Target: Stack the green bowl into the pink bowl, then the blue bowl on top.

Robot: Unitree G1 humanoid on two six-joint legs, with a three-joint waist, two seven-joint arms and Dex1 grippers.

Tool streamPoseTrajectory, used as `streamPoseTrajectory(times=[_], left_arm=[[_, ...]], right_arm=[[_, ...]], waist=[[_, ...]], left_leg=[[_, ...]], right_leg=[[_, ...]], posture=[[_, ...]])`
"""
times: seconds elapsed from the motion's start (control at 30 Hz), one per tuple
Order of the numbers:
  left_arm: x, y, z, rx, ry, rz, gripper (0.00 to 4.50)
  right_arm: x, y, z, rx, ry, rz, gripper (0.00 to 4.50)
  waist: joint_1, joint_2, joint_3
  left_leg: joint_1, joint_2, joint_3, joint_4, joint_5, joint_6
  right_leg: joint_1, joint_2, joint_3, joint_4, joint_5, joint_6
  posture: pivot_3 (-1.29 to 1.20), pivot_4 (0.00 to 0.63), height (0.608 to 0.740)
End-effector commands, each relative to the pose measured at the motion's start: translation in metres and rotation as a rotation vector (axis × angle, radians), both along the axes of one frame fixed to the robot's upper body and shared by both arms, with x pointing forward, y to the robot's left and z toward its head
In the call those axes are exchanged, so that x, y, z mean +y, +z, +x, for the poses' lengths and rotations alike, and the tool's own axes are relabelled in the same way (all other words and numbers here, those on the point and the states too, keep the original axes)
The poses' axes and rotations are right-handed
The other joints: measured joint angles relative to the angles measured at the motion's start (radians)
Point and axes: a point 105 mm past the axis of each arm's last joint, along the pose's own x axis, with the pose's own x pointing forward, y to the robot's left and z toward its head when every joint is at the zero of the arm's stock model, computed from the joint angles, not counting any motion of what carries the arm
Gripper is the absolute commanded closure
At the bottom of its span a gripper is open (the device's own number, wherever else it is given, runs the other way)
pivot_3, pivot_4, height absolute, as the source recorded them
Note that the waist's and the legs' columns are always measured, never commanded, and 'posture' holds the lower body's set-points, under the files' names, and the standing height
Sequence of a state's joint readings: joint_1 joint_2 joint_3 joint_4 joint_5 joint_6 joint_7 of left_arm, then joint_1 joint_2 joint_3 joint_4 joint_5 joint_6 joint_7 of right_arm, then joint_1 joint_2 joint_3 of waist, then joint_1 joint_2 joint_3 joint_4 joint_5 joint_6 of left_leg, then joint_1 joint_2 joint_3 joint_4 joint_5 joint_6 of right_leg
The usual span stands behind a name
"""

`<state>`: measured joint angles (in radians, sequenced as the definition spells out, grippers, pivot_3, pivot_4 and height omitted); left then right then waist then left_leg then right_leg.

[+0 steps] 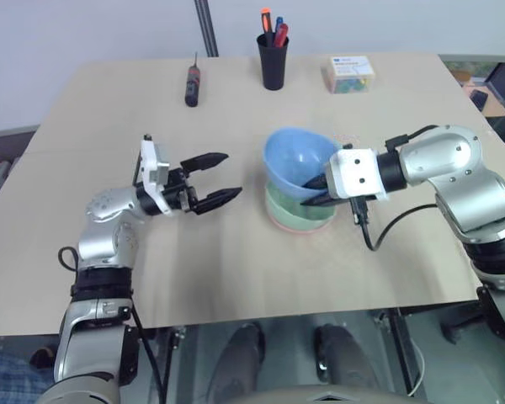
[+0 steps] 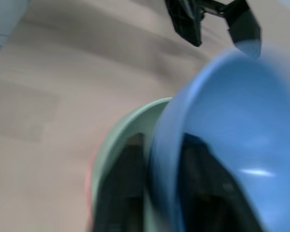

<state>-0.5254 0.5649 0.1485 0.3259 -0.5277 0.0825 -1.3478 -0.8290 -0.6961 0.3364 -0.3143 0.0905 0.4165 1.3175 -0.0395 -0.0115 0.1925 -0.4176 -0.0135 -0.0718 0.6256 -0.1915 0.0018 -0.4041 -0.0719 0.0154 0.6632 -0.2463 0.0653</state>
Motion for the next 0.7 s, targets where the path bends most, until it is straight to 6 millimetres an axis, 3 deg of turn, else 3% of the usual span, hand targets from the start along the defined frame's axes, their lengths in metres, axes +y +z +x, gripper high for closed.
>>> streamPoseTrajectory(times=[0.03, 0.1, 0.17, 0.33, 0.4, 0.57, 0.7], left_arm=[[0.002, 0.007, -0.003, -0.017, -0.035, 0.026, 0.00], [0.001, 0.007, -0.004, -0.013, -0.050, 0.034, 0.00], [0.001, 0.006, -0.005, -0.011, -0.056, 0.038, 0.00], [0.005, 0.004, -0.003, -0.017, -0.017, 0.057, 0.00], [0.010, -0.001, -0.007, 0.004, 0.002, 0.077, 0.00], [0.019, -0.009, -0.016, 0.015, 0.078, 0.102, 0.00], [0.033, -0.016, -0.021, 0.018, 0.172, 0.132, 0.00]], right_arm=[[-0.001, 0.003, -0.008, -0.009, 0.004, -0.002, 1.95], [0.000, 0.003, -0.006, -0.022, -0.012, 0.012, 0.92], [-0.001, 0.004, -0.004, -0.037, -0.032, 0.023, 0.24], [-0.013, 0.015, 0.008, -0.076, -0.138, 0.118, 0.24], [-0.029, 0.025, 0.013, -0.012, -0.253, 0.285, 0.24], [-0.082, 0.022, 0.019, -0.019, -0.394, 0.455, 0.24], [-0.137, -0.009, 0.023, -0.026, -0.527, 0.500, 0.24]], waist=[[0.001, 0.000, 0.000], [0.000, 0.000, 0.000], [0.000, 0.000, 0.000], [0.002, 0.000, 0.000], [0.003, -0.001, 0.000], [0.008, -0.001, -0.001], [0.015, -0.001, -0.001]], left_leg=[[0.000, 0.000, 0.000, 0.000, 0.000, 0.000], [0.000, 0.000, 0.000, 0.000, 0.000, 0.000], [0.000, 0.000, 0.000, 0.000, 0.000, 0.000], [0.000, 0.000, 0.000, 0.000, 0.000, 0.000], [0.000, 0.000, -0.001, 0.000, 0.000, 0.000], [0.000, 0.000, -0.001, 0.000, 0.000, 0.000], [0.001, 0.000, -0.001, 0.000, 0.000, 0.000]], right_leg=[[0.000, 0.000, 0.000, 0.000, 0.000, 0.000], [0.000, 0.000, 0.000, 0.000, 0.000, 0.000], [0.000, 0.000, 0.000, 0.000, 0.000, 0.000], [0.000, 0.000, 0.000, 0.000, 0.000, 0.000], [0.000, 0.000, 0.000, 0.000, 0.000, 0.000], [0.001, -0.001, 0.000, -0.001, 0.000, 0.000], [0.002, -0.001, -0.001, -0.001, 0.000, 0.000]], posture=[[0.00, 0.150, 0.740], [0.00, 0.150, 0.740], [0.00, 0.150, 0.740], [0.00, 0.150, 0.740], [0.00, 0.150, 0.740], [0.00, 0.150, 0.740], [0.00, 0.150, 0.740]])
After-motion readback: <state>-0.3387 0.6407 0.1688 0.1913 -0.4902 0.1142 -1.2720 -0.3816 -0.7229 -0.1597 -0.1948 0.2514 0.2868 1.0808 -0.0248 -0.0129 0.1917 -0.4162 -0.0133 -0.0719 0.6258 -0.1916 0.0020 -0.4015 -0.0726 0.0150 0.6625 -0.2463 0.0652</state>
